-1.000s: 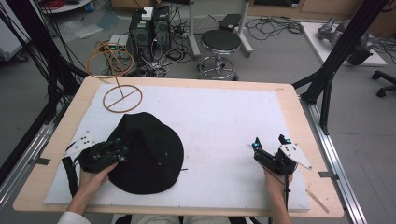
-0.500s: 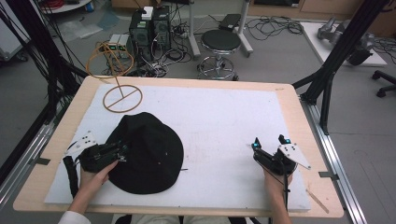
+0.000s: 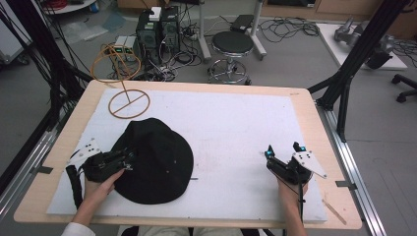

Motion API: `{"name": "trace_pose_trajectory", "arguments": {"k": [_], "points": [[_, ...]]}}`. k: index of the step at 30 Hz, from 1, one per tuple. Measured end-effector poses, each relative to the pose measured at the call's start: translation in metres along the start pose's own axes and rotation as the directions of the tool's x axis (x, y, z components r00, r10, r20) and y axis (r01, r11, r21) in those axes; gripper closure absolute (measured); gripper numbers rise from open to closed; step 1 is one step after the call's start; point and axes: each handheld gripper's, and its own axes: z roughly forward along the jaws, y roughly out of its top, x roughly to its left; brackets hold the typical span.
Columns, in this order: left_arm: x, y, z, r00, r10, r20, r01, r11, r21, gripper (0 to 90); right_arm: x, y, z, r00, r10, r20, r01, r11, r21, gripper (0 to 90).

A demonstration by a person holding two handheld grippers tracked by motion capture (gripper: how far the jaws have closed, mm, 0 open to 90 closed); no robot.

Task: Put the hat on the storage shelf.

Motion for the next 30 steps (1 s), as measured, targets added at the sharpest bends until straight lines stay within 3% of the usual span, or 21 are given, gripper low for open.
{"name": "trace_pose_trajectory", "arguments": {"k": [13,21,30], "points": [[-0.001,0.011,-0.005,0.9999,0.01,-0.011,-0.01,0.9988,-0.049,85.4,0.0,0.001,-0.001,0.9999,-0.005,-0.01,0.005,1.0,-0.014,10.1],[-0.007,0.023,-0.009,0.999,0.044,0.002,-0.044,0.9958,-0.08,85.5,0.0,0.001,-0.001,0.9999,0.001,-0.011,-0.001,1.0,-0.02,10.0],[-0.01,0.037,-0.016,0.9959,0.084,-0.034,-0.088,0.9869,-0.135,85.7,0.0,0.001,-0.001,0.9999,0.002,-0.012,-0.002,1.0,-0.021,10.1]]}}
